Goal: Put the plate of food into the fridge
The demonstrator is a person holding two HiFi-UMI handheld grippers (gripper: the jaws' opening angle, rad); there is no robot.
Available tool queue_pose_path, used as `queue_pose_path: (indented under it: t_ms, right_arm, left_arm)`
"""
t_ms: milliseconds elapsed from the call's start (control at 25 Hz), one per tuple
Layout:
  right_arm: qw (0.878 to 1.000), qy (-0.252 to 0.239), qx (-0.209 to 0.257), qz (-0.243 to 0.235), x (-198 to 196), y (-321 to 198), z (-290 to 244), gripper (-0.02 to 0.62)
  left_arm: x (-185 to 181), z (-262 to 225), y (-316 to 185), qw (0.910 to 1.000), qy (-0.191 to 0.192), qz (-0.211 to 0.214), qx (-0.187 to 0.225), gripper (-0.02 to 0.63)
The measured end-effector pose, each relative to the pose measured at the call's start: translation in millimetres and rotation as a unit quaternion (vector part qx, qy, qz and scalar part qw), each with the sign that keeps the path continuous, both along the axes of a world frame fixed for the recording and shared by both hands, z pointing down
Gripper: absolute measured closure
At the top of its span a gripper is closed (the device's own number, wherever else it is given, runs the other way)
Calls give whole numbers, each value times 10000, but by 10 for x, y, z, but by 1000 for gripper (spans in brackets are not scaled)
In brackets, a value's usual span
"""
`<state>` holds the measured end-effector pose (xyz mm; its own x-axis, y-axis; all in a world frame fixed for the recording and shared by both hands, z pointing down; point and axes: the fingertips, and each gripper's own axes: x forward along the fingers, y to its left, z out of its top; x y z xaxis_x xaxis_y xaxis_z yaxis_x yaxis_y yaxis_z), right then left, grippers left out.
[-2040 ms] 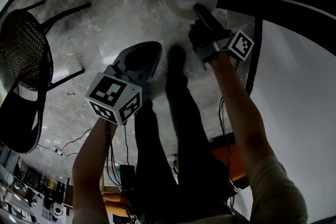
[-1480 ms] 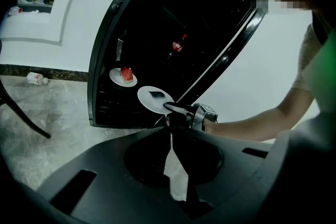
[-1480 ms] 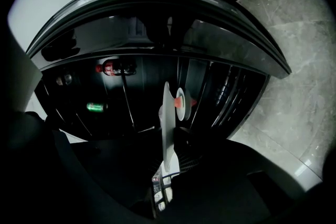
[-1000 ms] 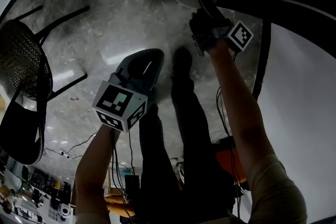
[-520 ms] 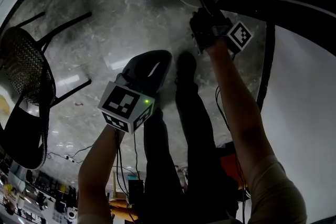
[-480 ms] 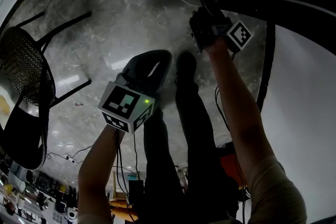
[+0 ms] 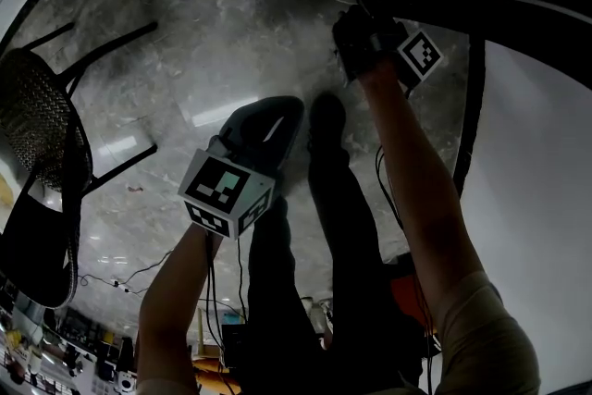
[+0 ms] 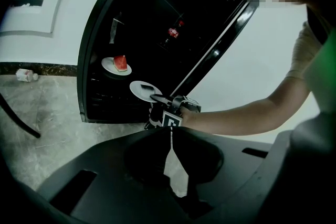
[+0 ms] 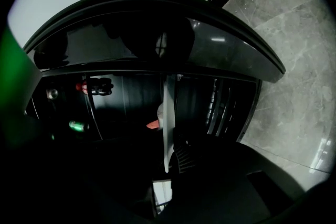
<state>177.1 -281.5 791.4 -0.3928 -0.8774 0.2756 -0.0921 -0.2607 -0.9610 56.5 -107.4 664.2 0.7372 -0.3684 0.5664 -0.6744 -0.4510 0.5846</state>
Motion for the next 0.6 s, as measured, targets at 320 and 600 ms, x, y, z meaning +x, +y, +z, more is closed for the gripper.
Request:
queue_pose_path:
  t_ms: [320, 600]
  right_arm:
    - [9998, 51, -10, 216, 4, -30, 85, 563]
    - [9989, 79, 96, 446, 40, -182, 115, 563]
  left_arm:
    - [80, 169, 67, 9998, 131, 147, -8, 589]
    - [229, 246, 59, 9990, 282, 338, 57, 589]
